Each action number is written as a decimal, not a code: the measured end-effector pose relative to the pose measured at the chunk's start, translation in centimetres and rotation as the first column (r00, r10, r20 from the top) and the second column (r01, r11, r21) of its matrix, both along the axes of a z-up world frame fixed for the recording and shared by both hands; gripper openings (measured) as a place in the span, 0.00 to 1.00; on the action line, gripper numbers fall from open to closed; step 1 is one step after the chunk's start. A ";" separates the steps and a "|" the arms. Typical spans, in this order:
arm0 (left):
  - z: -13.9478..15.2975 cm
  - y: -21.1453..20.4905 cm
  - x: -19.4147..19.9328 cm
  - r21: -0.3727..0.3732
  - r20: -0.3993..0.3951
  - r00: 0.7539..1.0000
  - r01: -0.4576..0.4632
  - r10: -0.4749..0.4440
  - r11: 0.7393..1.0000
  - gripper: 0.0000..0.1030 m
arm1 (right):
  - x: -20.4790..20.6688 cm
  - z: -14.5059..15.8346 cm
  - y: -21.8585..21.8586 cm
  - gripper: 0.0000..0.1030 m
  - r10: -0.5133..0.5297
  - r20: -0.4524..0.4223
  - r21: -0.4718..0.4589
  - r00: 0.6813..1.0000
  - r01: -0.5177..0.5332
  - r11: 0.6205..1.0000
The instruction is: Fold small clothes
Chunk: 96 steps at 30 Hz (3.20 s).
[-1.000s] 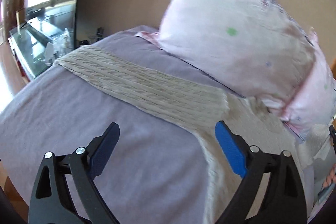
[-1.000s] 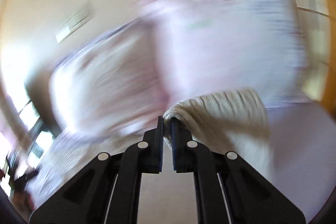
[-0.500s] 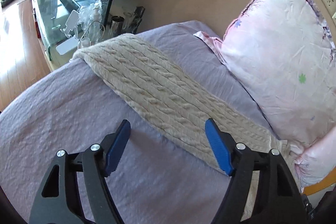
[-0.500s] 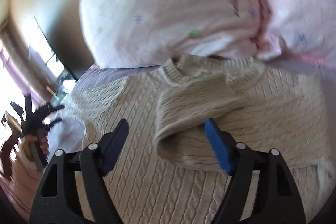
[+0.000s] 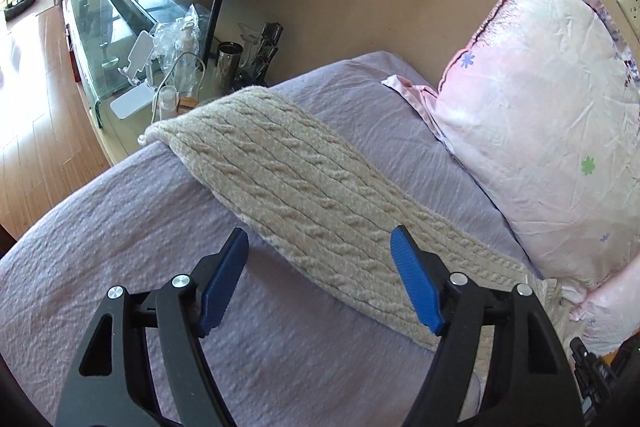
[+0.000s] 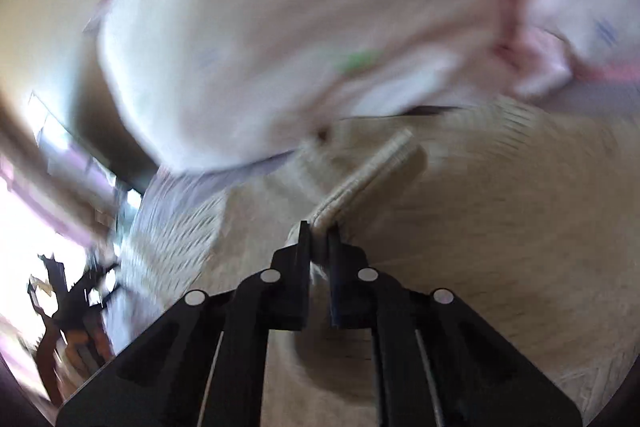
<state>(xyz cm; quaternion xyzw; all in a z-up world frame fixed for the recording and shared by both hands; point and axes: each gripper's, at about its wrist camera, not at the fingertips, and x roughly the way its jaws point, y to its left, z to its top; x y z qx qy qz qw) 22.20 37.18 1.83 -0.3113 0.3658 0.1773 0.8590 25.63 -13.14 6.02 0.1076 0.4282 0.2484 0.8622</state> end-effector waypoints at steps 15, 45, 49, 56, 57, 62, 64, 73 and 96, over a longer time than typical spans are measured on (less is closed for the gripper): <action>0.4 4.0 0.9 0.003 0.007 0.997 -0.071 0.071 0.997 0.12 | -4.3 1.4 -2.5 0.78 0.013 0.079 0.067 0.997 -0.018 0.998; 6.2 -33.9 -8.0 0.584 -0.036 0.719 0.578 -0.694 0.570 0.52 | -1.7 -3.7 -19.6 0.43 -0.384 -0.203 0.149 0.901 0.417 0.897; 5.7 -31.2 -8.9 0.560 -0.042 0.761 0.554 -0.647 0.616 0.55 | 0.7 -4.2 -17.1 0.39 -0.389 -0.258 0.089 0.885 0.422 0.902; 5.3 -30.2 -9.7 0.533 -0.034 0.767 0.556 -0.641 0.638 0.57 | -1.1 0.9 -18.8 0.05 -0.452 0.022 0.291 0.892 0.426 0.856; 5.3 -29.9 -10.0 0.532 -0.030 0.768 0.554 -0.639 0.640 0.59 | -2.2 1.6 -19.5 0.05 -0.482 0.055 0.293 0.874 0.448 0.845; 4.2 -28.8 -10.8 0.487 -0.026 0.774 0.562 -0.633 0.668 0.62 | -5.1 -3.0 -22.2 0.06 -0.555 -0.078 0.115 0.828 0.560 0.820; 3.6 -28.4 -11.2 0.450 -0.031 0.773 0.577 -0.634 0.682 0.62 | -6.4 -5.7 -23.3 0.06 -0.545 -0.177 0.110 0.820 0.566 0.817; 1.3 -26.4 -15.9 0.270 -0.021 0.751 0.640 -0.660 0.719 0.76 | -16.8 -4.5 -26.1 0.63 -0.542 -0.099 0.026 0.834 0.547 0.837; -0.7 -30.0 -22.5 0.158 -0.103 0.650 0.758 -0.753 0.632 0.12 | -28.3 -6.0 -27.0 0.05 -0.202 -0.160 0.260 0.966 0.239 0.935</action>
